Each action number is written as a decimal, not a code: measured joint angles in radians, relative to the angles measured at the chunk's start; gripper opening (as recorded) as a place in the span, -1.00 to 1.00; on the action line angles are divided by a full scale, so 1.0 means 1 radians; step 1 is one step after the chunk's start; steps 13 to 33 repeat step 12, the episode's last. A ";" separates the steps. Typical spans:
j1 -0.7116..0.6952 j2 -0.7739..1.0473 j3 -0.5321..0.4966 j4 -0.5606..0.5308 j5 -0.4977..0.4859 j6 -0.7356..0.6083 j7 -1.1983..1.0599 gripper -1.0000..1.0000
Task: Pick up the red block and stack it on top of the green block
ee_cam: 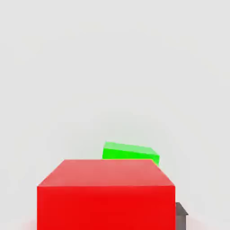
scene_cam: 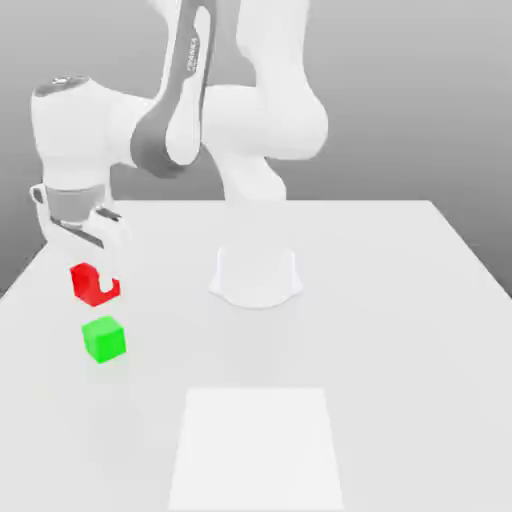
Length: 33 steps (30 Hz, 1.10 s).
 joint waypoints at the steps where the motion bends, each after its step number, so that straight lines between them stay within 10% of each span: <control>1: 0.011 0.023 -0.009 0.000 0.017 0.022 -0.013 -1.00; 8: 0.077 0.216 -0.033 0.002 0.170 0.209 -0.119 -1.00; 9: 0.082 0.244 -0.030 0.002 0.197 0.236 -0.137 1.00; 33: 0.084 0.244 -0.030 0.002 0.197 0.236 -0.137 1.00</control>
